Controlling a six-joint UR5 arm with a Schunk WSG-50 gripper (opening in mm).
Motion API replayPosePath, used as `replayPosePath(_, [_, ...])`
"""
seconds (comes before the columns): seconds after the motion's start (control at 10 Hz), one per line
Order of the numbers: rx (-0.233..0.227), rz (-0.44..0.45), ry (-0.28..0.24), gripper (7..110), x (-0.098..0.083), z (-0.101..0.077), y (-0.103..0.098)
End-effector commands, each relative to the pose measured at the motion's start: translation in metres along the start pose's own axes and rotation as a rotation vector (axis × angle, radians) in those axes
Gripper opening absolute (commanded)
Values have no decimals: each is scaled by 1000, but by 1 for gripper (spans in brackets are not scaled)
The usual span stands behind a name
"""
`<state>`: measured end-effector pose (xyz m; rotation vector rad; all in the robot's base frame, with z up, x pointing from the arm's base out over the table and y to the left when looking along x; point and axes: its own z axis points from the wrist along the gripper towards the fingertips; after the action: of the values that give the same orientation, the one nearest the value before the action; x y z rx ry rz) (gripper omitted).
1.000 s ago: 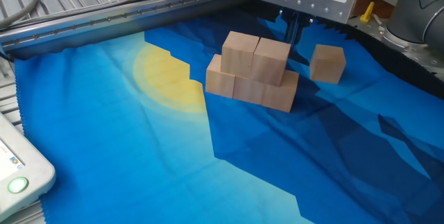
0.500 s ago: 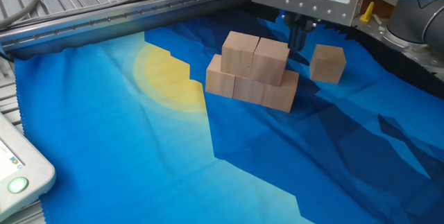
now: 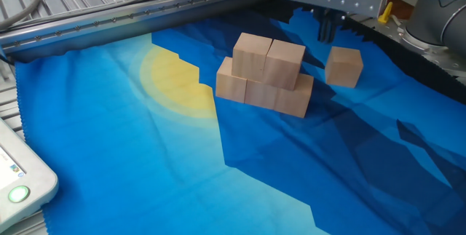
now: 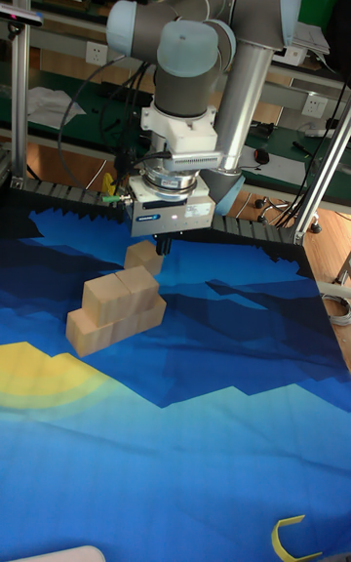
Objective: Stack the blocks into a pyramid shape
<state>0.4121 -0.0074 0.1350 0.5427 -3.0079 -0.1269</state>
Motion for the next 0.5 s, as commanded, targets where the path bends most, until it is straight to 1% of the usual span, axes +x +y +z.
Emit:
replayPosePath(0.0, [33, 14, -8, 7, 9, -1, -10])
replayPosePath(0.1, [21, 21, -42, 7, 0, -1, -7])
replayPosePath(0.2, [49, 20, -56, 7, -3, -1, -14])
replayPosePath(0.3, [53, 61, -12, 7, 8, -1, -15])
replayPosePath(0.4, [28, 37, 6, 7, 12, 0, -8])
